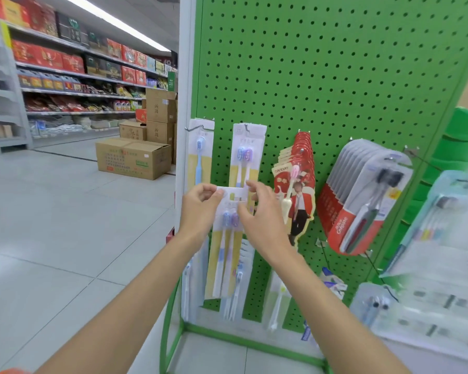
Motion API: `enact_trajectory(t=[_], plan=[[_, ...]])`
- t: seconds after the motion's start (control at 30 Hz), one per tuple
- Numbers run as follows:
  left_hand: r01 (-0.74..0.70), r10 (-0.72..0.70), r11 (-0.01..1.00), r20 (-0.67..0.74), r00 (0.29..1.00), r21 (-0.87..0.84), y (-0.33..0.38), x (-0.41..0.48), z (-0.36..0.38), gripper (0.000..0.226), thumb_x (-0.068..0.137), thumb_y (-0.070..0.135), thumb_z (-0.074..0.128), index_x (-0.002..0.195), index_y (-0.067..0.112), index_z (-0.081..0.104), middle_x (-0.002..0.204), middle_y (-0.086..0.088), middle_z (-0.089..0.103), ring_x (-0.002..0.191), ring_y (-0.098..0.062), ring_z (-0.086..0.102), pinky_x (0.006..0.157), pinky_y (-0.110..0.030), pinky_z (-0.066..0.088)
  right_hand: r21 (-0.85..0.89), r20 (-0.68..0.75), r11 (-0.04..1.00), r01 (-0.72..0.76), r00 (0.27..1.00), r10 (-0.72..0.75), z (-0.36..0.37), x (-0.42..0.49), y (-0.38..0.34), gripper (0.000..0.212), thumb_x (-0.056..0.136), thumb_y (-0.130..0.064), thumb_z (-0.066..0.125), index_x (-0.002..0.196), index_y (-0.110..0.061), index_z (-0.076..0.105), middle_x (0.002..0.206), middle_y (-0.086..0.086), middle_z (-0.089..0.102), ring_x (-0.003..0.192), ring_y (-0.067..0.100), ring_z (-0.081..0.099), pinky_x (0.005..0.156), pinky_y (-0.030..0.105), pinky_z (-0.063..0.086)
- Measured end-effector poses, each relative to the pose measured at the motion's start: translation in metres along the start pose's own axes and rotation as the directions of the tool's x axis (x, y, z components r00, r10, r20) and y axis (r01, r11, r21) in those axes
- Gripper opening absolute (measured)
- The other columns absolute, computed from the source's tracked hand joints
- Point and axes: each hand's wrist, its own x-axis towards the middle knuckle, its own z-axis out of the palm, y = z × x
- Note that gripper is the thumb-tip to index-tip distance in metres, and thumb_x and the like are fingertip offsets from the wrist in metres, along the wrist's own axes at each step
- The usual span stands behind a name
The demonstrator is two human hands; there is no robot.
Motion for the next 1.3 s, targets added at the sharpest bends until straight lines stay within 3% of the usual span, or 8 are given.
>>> enact_trajectory(t=[0.17,0.4,0.57,0.8,0.93,1.03,1.17,1.3], plan=[[0.152,-0.126,0.971,0.149,0.981,-0.182,-0.037,-0.020,0.003,0.010,0.093,0.009,0.064,0.084,0.012,0.062,0.080,0.000,0.069,0.075,-0.016,0.067,0.066,-0.031,0.057,0.175,0.016,0.976,-0.127,0.992,0.126,0.025,-0.036,0.037,0.057,0.091,-0.025,0.061,0.142,-0.028,0.037,0.135,-0.003,0.053,0.121,0.015,0.053,0.100,0.043,0.048],[0.383,-0.253,0.861,0.370,0.894,-0.335,-0.053,-0.033,0.001,0.012,0.093,0.003,0.057,0.084,0.009,0.060,0.078,-0.004,0.072,0.067,-0.015,0.070,0.057,-0.027,0.056,0.304,0.018,0.930,-0.208,0.977,0.212,0.027,-0.053,0.057,0.050,0.090,-0.029,0.068,0.133,-0.024,0.043,0.097,-0.007,0.059,0.081,0.004,0.056,0.065,0.010,0.041],[0.429,-0.270,0.840,0.430,0.861,-0.332,-0.055,-0.041,-0.001,0.007,0.095,0.006,0.056,0.092,0.008,0.062,0.082,-0.005,0.073,0.074,-0.017,0.070,0.064,-0.028,0.059,0.414,0.092,0.867,-0.278,0.960,0.264,0.029,-0.059,0.063,0.016,0.095,-0.022,0.062,0.107,-0.013,0.057,0.092,0.010,0.070,0.078,0.017,0.066,0.069,0.036,0.052],[0.343,-0.309,0.939,0.529,0.791,0.036,-0.062,-0.051,-0.010,0.017,0.096,0.018,0.060,0.111,0.014,0.067,0.099,0.001,0.075,0.087,-0.012,0.071,0.067,-0.022,0.055,0.468,0.085,0.824,-0.320,0.944,0.319,0.020,-0.066,0.068,0.026,0.101,-0.023,0.049,0.107,0.002,0.054,0.104,0.032,0.062,0.092,0.046,0.060,0.083,0.055,0.049],[0.326,-0.298,0.945,0.468,0.832,0.023,-0.066,-0.053,-0.006,0.013,0.095,0.014,0.061,0.104,0.008,0.070,0.096,-0.004,0.076,0.083,-0.014,0.072,0.065,-0.023,0.056,0.488,0.094,0.813,-0.317,0.945,0.313,0.014,-0.066,0.069,0.021,0.102,-0.022,0.049,0.103,-0.005,0.062,0.093,0.009,0.071,0.084,0.019,0.066,0.080,0.038,0.052],[0.358,-0.307,0.931,0.391,0.868,-0.065,-0.068,-0.051,-0.006,0.012,0.094,0.011,0.062,0.101,0.007,0.070,0.091,-0.005,0.077,0.079,-0.016,0.073,0.063,-0.025,0.057,0.428,0.185,0.820,-0.381,0.925,0.333,0.015,-0.067,0.074,0.038,0.104,-0.031,0.043,0.099,0.001,0.063,0.091,0.018,0.066,0.079,0.019,0.059,0.076,0.035,0.048],[0.403,-0.335,0.858,0.247,0.909,-0.318,-0.069,-0.042,-0.012,0.013,0.094,0.009,0.061,0.103,0.005,0.068,0.093,-0.008,0.076,0.079,-0.019,0.074,0.064,-0.027,0.059,0.293,0.518,0.785,-0.545,0.781,0.349,0.022,-0.081,0.077,0.052,0.101,-0.055,0.033,0.119,-0.022,0.068,0.115,-0.002,0.071,0.105,0.015,0.065,0.099,0.036,0.048],[0.361,-0.353,0.834,0.098,0.930,-0.418,-0.069,-0.032,-0.023,0.012,0.094,0.010,0.062,0.103,0.005,0.067,0.092,-0.008,0.075,0.075,-0.016,0.073,0.062,-0.026,0.059,0.183,0.654,0.808,-0.560,0.683,0.326,0.034,-0.101,0.078,0.049,0.097,-0.059,0.040,0.126,-0.026,0.063,0.121,-0.009,0.066,0.109,0.017,0.061,0.098,0.034,0.045]])
